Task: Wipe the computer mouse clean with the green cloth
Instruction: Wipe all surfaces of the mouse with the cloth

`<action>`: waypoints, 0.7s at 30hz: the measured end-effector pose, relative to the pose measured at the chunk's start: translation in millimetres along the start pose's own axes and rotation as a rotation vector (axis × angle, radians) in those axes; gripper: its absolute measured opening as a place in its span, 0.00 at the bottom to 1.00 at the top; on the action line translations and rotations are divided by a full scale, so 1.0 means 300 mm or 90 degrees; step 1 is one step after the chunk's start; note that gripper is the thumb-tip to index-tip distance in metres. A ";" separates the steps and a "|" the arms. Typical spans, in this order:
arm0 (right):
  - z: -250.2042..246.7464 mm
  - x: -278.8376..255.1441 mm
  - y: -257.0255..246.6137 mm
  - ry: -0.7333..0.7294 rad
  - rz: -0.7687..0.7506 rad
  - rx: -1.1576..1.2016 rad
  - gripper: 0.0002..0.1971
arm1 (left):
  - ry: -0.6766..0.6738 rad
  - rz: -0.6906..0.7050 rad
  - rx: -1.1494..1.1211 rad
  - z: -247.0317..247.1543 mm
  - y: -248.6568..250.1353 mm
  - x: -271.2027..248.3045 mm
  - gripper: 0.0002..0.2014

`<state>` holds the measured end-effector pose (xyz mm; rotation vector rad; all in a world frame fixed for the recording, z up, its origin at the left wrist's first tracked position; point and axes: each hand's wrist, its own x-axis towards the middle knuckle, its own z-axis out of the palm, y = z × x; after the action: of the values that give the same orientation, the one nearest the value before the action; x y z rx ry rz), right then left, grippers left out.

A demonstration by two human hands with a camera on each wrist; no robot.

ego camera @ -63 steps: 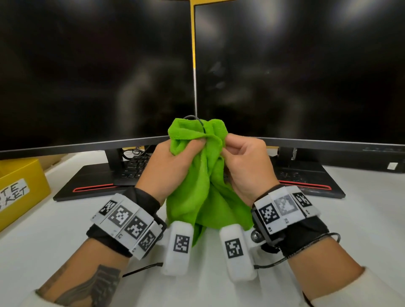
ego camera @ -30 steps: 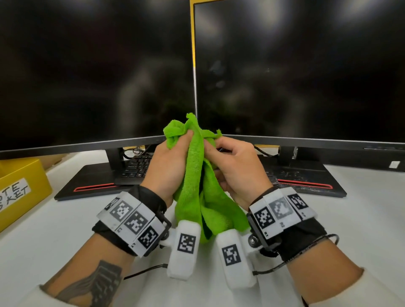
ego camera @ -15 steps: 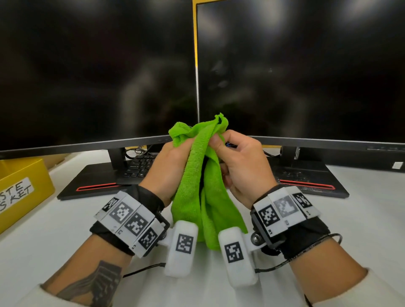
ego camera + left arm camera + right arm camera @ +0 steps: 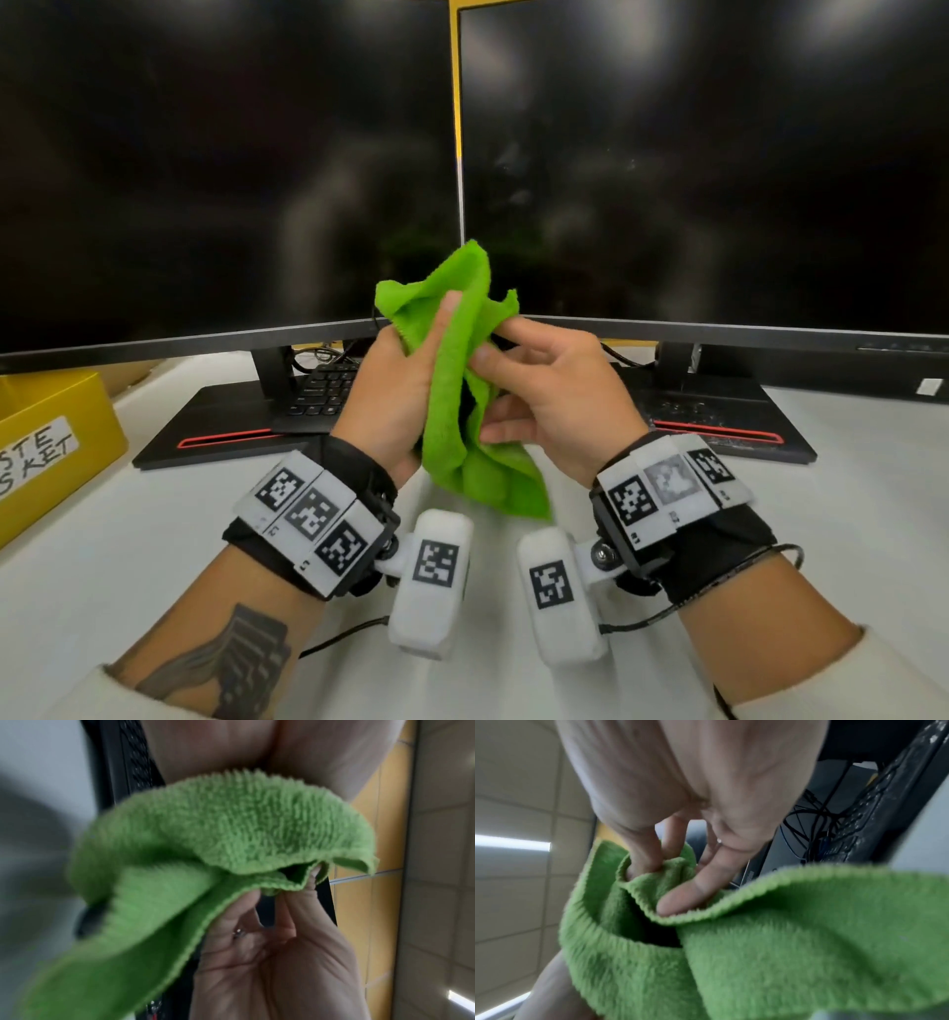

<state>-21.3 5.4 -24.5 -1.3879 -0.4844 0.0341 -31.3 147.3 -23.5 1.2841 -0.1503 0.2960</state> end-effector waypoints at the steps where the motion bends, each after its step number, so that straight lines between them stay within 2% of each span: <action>1: -0.005 0.003 -0.002 0.022 0.000 0.023 0.07 | -0.020 -0.002 -0.008 0.005 -0.008 -0.003 0.25; 3: -0.016 0.009 0.002 0.058 -0.002 0.057 0.05 | -0.047 0.012 -0.006 0.006 -0.023 -0.003 0.35; 6: -0.026 0.015 0.014 0.057 0.001 0.073 0.14 | -0.051 0.061 0.073 0.001 -0.037 0.005 0.38; 8: -0.017 0.009 0.016 -0.009 -0.003 0.094 0.18 | -0.006 0.103 0.154 -0.001 -0.021 0.008 0.29; 10: -0.003 0.000 0.018 -0.069 -0.009 0.095 0.17 | 0.048 0.151 0.246 -0.012 0.010 0.016 0.18; 12: 0.012 -0.003 0.026 -0.087 -0.033 0.037 0.21 | 0.098 0.153 0.265 -0.030 0.032 0.016 0.15; 14: 0.020 0.000 0.035 -0.078 -0.051 -0.004 0.25 | 0.100 0.127 0.246 -0.038 0.042 0.007 0.14; 17: 0.019 0.006 0.041 -0.063 -0.037 0.024 0.22 | 0.044 0.129 0.273 -0.027 0.047 0.001 0.12; 18: 0.020 0.004 0.037 -0.060 -0.035 0.034 0.20 | 0.025 0.135 0.308 -0.023 0.047 0.001 0.14; 21: 0.015 0.008 0.033 -0.051 -0.034 0.069 0.09 | 0.006 0.075 0.165 -0.009 0.041 0.003 0.23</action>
<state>-18.3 12.3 -32.6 -1.2698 -0.5786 0.0715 -34.3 153.2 -12.7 1.5333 -0.1848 0.4338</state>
